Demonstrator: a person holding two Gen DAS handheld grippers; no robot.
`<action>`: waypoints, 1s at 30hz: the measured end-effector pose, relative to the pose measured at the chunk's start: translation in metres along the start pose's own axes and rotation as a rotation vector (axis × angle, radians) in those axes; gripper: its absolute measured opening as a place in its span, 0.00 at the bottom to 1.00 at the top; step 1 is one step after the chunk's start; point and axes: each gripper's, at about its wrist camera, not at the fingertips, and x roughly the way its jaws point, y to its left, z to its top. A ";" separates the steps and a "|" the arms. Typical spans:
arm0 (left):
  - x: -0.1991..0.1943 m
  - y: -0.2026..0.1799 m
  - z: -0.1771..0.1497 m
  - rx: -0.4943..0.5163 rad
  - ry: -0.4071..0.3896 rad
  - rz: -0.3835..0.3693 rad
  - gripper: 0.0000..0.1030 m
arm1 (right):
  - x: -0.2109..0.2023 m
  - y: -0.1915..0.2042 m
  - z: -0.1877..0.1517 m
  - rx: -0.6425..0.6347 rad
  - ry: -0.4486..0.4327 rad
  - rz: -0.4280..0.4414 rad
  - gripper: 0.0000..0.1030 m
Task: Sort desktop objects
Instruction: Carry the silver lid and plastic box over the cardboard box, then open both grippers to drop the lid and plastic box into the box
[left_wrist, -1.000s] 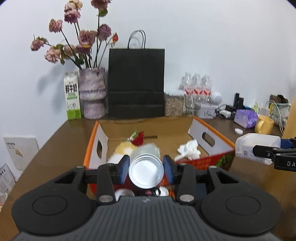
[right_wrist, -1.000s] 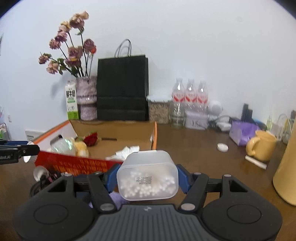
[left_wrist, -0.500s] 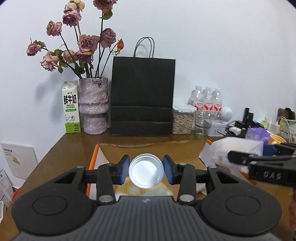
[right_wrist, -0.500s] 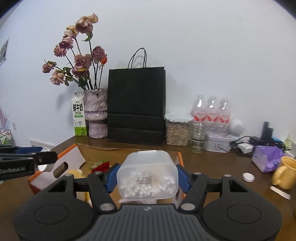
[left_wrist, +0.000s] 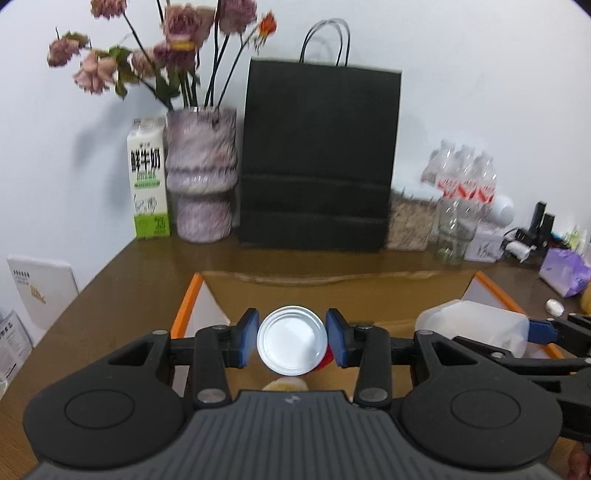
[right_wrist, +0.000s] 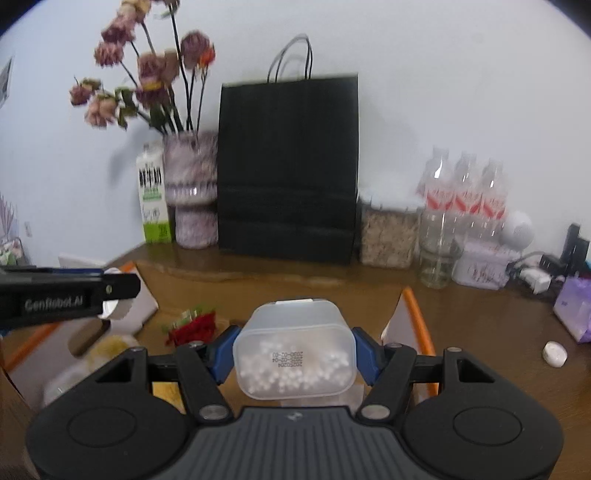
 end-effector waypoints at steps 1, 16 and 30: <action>0.003 0.000 -0.002 0.002 0.009 0.003 0.39 | 0.003 -0.001 -0.002 0.002 0.009 0.002 0.61; -0.001 -0.012 -0.006 0.058 -0.036 0.061 1.00 | -0.009 -0.006 -0.005 0.039 -0.036 -0.019 0.92; -0.010 -0.011 0.000 0.023 -0.066 0.044 1.00 | -0.023 -0.004 -0.003 0.038 -0.060 -0.018 1.00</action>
